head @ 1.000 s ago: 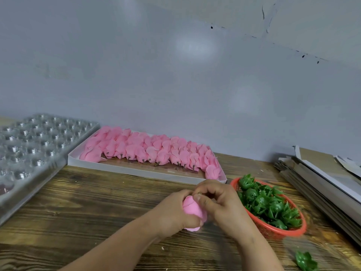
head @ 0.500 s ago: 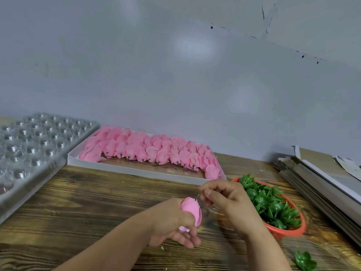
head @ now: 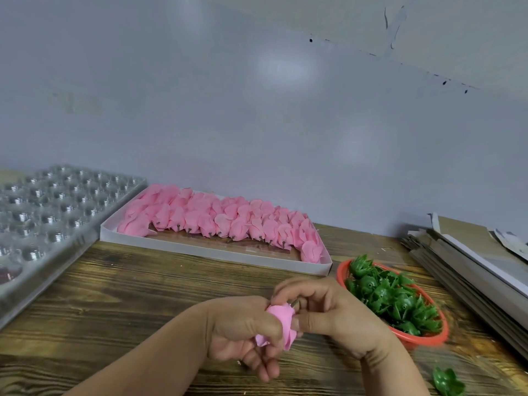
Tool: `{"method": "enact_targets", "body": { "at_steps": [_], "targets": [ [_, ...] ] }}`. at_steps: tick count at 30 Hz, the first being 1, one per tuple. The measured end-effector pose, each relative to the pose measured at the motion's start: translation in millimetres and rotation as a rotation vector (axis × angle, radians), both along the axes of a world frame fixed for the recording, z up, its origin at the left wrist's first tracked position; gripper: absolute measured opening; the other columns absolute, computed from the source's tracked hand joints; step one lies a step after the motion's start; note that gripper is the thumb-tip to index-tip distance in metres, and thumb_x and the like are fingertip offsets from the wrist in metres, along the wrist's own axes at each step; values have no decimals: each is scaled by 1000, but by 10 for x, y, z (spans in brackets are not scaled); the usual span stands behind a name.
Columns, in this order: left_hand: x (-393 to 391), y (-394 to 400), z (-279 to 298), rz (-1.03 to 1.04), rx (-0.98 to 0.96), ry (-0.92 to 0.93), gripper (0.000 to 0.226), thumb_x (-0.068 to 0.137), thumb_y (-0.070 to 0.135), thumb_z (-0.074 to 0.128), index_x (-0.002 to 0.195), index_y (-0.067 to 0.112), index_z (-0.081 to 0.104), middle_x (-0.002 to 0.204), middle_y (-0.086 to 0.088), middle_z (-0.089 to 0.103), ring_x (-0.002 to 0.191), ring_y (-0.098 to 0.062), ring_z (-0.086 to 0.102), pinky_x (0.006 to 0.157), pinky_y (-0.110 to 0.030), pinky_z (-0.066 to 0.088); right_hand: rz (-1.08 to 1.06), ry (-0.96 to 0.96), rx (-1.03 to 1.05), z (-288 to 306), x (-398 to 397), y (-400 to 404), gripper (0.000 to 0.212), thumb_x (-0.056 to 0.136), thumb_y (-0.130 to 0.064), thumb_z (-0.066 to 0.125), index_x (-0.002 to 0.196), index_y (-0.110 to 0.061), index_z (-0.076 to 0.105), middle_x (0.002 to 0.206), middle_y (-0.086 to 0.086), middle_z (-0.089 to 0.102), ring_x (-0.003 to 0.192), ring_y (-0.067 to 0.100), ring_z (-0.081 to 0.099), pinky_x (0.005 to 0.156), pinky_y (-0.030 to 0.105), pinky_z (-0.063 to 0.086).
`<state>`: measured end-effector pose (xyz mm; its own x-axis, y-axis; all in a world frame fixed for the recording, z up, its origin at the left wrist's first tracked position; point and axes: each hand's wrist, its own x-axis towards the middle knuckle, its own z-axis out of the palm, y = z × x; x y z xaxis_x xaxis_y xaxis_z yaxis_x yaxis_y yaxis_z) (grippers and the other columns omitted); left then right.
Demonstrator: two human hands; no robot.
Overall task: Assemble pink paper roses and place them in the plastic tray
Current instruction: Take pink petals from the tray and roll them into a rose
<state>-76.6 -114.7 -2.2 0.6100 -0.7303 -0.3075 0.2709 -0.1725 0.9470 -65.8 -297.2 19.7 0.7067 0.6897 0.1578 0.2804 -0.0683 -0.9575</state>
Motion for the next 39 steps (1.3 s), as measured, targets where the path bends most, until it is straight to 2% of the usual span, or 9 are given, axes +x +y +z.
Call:
{"method": "enact_targets", "body": {
  "at_steps": [3, 10, 13, 15, 18, 22, 26, 30, 39],
  "targets": [
    [28, 22, -21, 15, -57, 32, 23, 74, 1, 53, 97, 4, 57, 57, 0, 54, 53, -12, 62, 49, -22, 52, -64, -17, -27, -16, 6, 17, 27, 74, 7, 63, 100, 1, 68, 91, 29, 57, 73, 33, 49, 59, 26, 47],
    [78, 56, -49, 26, -207, 156, 33, 76, 11, 63, 107, 3, 54, 61, 0, 58, 55, -12, 64, 49, -20, 53, -131, -55, -44, -32, 6, 53, 29, 70, -4, 61, 94, -10, 75, 83, 18, 67, 60, 27, 54, 49, 22, 48],
    [95, 121, -39, 42, -369, 233, 76, 54, 40, 92, 112, 6, 56, 83, -10, 68, 74, -20, 70, 58, -23, 57, -456, -8, 135, -33, 70, 22, 26, 72, 3, 63, 93, -7, 75, 68, 18, 68, 45, 17, 54, 44, 22, 47],
    [38, 62, -31, 102, -263, 119, 91, 47, 54, 90, 120, 14, 54, 105, -13, 67, 92, -22, 70, 73, -28, 59, -659, 63, 341, -33, 121, 46, 24, 78, 11, 59, 91, -2, 74, 66, 21, 68, 41, 15, 51, 42, 22, 46],
    [-96, -277, -97, 330, -174, -54, 85, 58, 52, 77, 132, 26, 47, 119, 4, 64, 106, -9, 63, 88, -33, 55, -726, 274, 582, -22, 94, 210, 22, 82, 11, 54, 87, 0, 72, 57, 16, 63, 39, 13, 50, 40, 19, 47],
    [-173, -598, -134, 538, -525, -11, 66, 61, 46, 71, 122, 27, 55, 117, 9, 70, 111, -7, 63, 89, -36, 54, -563, 455, 661, -5, -23, 412, 19, 76, 4, 57, 69, -4, 73, 55, 8, 61, 44, 10, 52, 42, 18, 49],
    [-98, -502, -100, 724, -662, -11, 46, 64, 38, 70, 103, 13, 67, 99, -5, 73, 89, -13, 69, 68, -25, 54, -471, 489, 560, -37, -101, 539, 11, 66, -11, 62, 64, -6, 71, 61, 9, 65, 52, 14, 60, 49, 21, 49],
    [-25, -372, -54, 824, -656, -33, 34, 67, 28, 75, 95, 11, 64, 53, 4, 49, 45, -4, 43, 42, -17, 36, -555, 537, 490, -88, -111, 634, 25, 57, -27, 69, 73, -10, 77, 61, 4, 61, 48, 9, 49, 46, 18, 39],
    [56, -240, -36, 785, -604, -25, 50, 61, 38, 77, 97, 5, 71, 56, -1, 45, 43, -8, 36, 41, -20, 31, -590, 652, 508, -136, -84, 639, 12, 80, -13, 62, 76, -4, 68, 52, 6, 56, 39, 10, 49, 39, 18, 42]
  ]
}}
